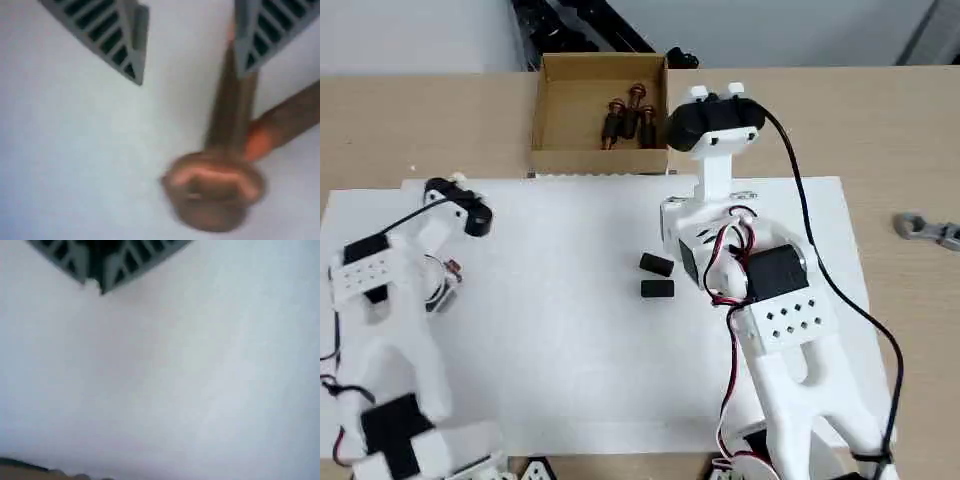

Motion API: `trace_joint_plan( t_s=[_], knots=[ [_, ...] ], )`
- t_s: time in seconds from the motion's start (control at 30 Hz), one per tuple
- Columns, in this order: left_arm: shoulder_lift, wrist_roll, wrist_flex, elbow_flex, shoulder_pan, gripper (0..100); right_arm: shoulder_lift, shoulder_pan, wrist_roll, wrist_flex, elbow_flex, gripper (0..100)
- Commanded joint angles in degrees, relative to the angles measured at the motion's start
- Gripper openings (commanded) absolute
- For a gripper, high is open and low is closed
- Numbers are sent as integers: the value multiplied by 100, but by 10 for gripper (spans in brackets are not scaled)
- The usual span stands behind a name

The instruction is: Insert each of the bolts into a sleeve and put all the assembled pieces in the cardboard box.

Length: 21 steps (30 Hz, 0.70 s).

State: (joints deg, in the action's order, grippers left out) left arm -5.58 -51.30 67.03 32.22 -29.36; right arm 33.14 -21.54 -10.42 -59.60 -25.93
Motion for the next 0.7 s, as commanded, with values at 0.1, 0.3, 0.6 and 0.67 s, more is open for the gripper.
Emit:
trace_joint_plan(
  t_s=[0.1,0.3,0.6,0.67],
  knots=[
    [492,-26,-70,-831,-70,116,207,31,-53,-31,26,3],
    [536,-26,-70,-1130,-44,116,207,31,-53,-31,26,3],
    [554,-18,-79,-1121,378,116,198,31,-53,-31,26,3],
    [554,-18,-88,-1112,369,116,198,31,-53,-31,26,3]
  ],
)
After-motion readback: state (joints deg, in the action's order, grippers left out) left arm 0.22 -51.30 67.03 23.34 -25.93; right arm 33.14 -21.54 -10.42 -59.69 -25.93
